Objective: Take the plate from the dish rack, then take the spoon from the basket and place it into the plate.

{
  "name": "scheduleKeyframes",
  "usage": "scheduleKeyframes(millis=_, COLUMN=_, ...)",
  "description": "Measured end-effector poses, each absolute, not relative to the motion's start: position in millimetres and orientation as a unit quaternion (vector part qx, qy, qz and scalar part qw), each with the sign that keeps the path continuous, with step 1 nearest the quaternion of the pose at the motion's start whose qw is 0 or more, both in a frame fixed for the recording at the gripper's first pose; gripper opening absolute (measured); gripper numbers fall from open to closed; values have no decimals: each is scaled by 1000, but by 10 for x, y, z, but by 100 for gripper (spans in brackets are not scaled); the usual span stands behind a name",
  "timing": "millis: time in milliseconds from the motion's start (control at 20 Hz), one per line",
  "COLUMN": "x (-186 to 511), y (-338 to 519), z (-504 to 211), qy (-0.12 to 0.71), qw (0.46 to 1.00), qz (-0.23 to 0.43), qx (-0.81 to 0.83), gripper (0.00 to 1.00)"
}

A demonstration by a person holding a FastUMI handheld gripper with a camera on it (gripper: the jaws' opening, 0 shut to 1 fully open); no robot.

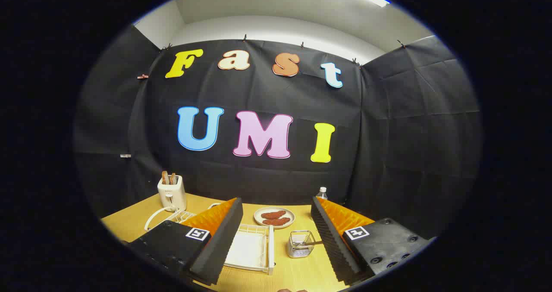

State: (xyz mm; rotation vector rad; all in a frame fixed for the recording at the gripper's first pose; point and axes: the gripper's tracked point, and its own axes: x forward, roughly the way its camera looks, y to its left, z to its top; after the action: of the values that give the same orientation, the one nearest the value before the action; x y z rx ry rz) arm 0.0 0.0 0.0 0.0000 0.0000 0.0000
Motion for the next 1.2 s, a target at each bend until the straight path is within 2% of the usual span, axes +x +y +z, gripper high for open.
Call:
scheduleKeyframes(millis=550, x=181, y=64, z=-87, qy=26, qw=1000, qz=-2, qx=-2, gripper=97)
scheduleKeyframes(millis=1200, x=550, y=284, z=-300, qy=98, qw=995, qz=13, qx=-7, gripper=98)
